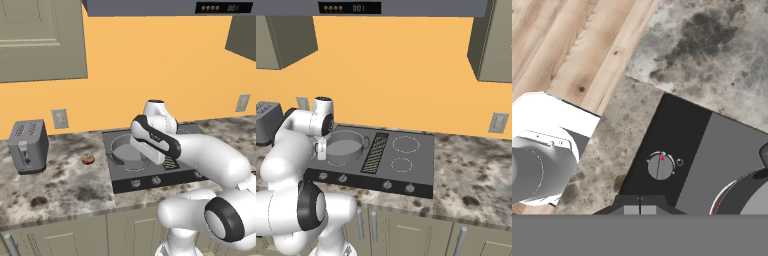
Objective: Turn on the burner for the pot on the stove. Wait thirty seconds for the pot to heat up. Then add the mushroom to the pot.
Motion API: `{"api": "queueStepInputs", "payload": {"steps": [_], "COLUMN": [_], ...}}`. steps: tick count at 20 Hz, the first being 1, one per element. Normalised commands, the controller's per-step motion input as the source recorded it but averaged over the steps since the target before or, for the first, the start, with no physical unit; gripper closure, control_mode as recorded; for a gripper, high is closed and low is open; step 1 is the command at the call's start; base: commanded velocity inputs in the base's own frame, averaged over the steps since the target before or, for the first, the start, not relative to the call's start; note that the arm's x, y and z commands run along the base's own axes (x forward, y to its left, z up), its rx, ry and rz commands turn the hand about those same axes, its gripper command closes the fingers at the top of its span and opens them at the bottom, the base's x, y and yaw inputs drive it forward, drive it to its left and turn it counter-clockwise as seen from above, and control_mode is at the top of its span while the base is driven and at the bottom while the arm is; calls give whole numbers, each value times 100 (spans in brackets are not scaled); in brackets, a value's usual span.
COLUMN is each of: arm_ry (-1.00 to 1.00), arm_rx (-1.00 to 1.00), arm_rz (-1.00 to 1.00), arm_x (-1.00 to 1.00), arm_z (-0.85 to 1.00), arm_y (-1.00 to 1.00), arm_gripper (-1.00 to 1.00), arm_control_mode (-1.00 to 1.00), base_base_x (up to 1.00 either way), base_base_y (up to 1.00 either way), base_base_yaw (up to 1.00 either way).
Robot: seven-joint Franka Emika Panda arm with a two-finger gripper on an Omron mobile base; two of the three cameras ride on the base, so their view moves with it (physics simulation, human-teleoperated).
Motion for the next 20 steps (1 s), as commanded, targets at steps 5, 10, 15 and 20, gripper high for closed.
{"api": "queueStepInputs", "payload": {"steps": [5, 10, 15, 20], "arm_ry": [0, 0, -1, 0], "arm_rx": [0, 0, -1, 0], "arm_rz": [0, 0, 0, -2], "arm_x": [0, 0, -3, 0], "arm_z": [0, 1, 36, 36], "arm_y": [0, 2, 17, 0], "arm_gripper": [100, 100, 100, 100], "arm_control_mode": [-100, -100, -100, -100], "base_base_x": [0, 0, 0, 0], "base_base_y": [0, 0, 0, 0], "base_base_yaw": [0, 0, 0, 0]}}
